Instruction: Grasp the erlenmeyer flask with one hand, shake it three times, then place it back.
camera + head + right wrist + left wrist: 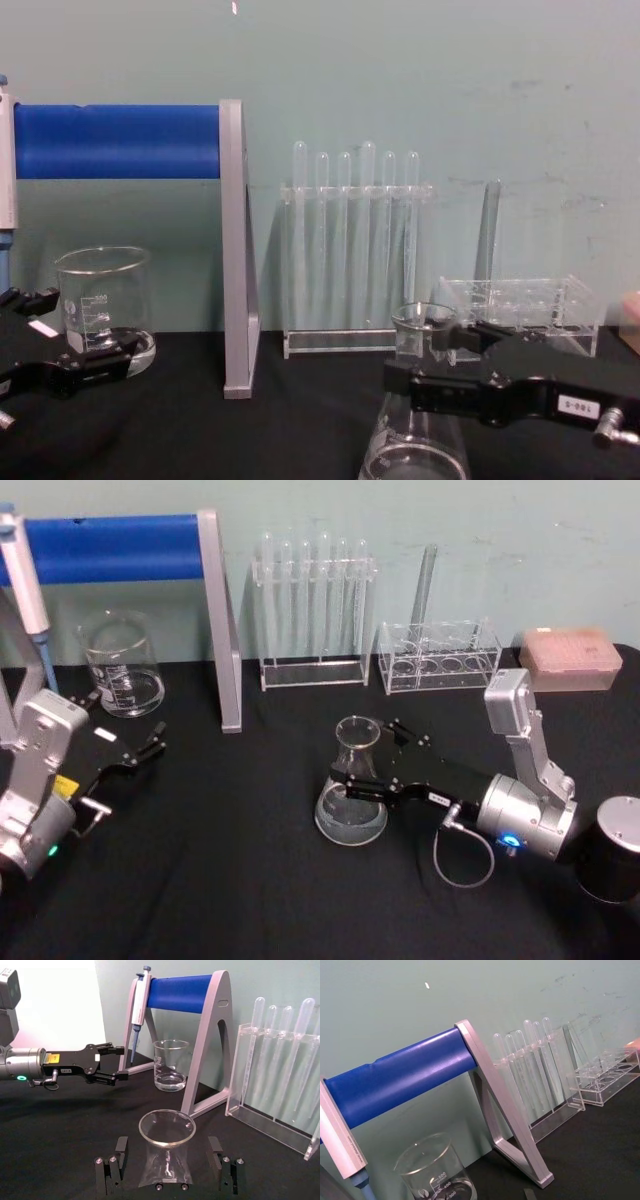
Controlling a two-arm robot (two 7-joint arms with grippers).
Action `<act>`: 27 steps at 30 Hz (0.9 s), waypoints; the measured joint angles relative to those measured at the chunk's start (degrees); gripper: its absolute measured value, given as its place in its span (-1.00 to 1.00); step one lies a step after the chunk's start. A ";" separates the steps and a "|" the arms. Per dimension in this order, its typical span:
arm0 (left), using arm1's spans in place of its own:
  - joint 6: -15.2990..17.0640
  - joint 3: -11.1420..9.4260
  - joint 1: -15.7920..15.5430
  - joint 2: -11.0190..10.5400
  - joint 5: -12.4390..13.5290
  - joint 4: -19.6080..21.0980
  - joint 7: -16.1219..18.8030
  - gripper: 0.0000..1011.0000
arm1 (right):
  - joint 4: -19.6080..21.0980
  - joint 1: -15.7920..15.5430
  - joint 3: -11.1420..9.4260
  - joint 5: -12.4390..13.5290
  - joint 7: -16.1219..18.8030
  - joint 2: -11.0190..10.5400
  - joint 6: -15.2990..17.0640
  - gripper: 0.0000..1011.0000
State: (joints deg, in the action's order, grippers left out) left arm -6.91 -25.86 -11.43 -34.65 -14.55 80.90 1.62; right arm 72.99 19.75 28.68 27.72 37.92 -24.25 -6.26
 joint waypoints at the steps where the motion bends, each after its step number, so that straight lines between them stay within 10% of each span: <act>1: 0.00 0.00 0.00 0.00 0.00 0.00 0.00 0.98 | -0.12 0.15 0.10 -0.11 0.07 0.10 0.00 0.98; 27: 0.00 0.00 0.00 0.00 0.00 0.00 0.00 0.98 | -0.35 0.68 0.67 -0.96 0.30 0.23 -0.10 0.98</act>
State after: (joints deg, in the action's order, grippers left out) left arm -6.91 -25.86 -11.43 -34.65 -14.55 80.90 1.62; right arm 72.63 20.43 29.35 26.76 38.22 -24.02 -6.36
